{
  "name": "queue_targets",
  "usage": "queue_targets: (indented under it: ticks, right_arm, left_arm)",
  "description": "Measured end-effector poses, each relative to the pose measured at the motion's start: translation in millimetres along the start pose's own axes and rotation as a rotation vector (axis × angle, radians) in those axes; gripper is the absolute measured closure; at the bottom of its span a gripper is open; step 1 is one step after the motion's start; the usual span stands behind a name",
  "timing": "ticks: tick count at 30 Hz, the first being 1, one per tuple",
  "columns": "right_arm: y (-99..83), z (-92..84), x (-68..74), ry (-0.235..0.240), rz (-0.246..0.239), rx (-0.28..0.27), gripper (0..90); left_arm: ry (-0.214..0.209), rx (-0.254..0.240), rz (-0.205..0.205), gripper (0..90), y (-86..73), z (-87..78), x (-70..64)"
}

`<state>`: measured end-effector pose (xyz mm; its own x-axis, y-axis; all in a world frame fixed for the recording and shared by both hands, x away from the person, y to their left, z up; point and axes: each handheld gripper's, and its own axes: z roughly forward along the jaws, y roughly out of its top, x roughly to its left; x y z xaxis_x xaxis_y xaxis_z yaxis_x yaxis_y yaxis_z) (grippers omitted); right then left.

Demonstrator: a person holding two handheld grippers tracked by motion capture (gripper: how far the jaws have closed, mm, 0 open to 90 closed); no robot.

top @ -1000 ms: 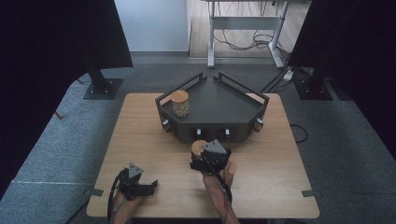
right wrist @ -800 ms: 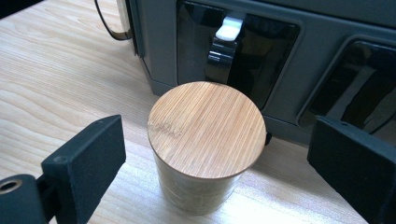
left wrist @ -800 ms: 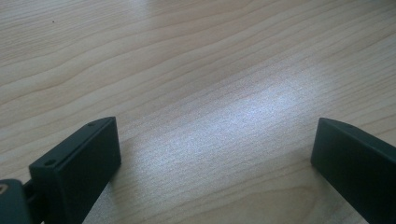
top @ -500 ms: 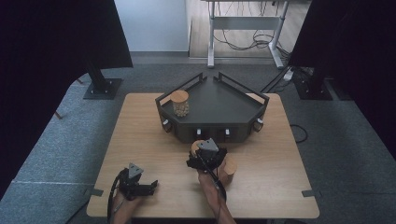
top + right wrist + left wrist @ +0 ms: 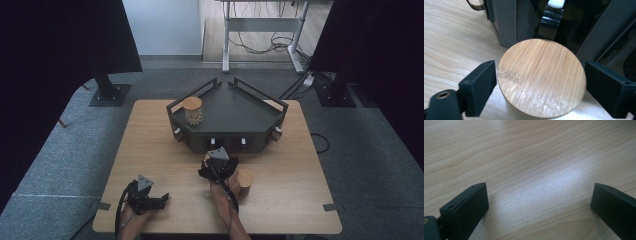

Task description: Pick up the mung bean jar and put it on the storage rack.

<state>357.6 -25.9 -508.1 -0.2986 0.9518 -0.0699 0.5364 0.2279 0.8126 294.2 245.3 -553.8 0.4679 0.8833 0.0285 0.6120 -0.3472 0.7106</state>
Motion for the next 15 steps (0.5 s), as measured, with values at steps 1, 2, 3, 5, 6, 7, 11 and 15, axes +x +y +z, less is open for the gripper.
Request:
queue_targets:
  ticks: [1, 2, 3, 5, 6, 7, 11, 15]
  right_arm:
    - [-0.4, 1.5, 0.2, -0.003, 0.003, 0.000, 15.1]
    - [-0.4, 2.3, 0.3, -0.003, 0.004, 0.000, 16.8]
    - [-0.4, 3.3, 0.3, 0.001, 0.006, 0.001, 19.4]
    - [-0.4, 3.8, 0.4, 0.000, 0.007, -0.004, 20.5]
    - [-0.5, 3.8, 0.2, 0.002, 0.011, -0.004, 20.7]
    - [-0.6, 3.7, 0.1, 0.002, 0.013, -0.004, 20.8]
    - [-0.8, 2.8, -0.7, 0.010, 0.028, -0.010, 21.7]
    - [-0.1, 0.9, 0.6, 0.018, 0.024, -0.023, 22.7]
  left_arm:
    - [0.000, 0.000, 0.000, 1.3, 0.0, 0.0, 0.0]
    - [-0.001, 0.000, 0.001, 1.3, 0.0, -0.1, 0.0]
    - [-0.001, 0.000, 0.001, 1.3, 0.0, -0.1, 0.0]
    - [-0.001, 0.000, 0.001, 1.3, -0.1, -0.1, 0.0]
    - [-0.001, 0.000, 0.001, 1.3, -0.1, -0.1, 0.0]
    - [-0.001, 0.000, 0.001, 1.3, -0.1, -0.1, 0.0]
    - [-0.001, 0.000, 0.001, 1.3, -0.1, -0.1, 0.0]
    - [-0.001, 0.000, 0.001, 1.3, -0.1, -0.1, 0.0]
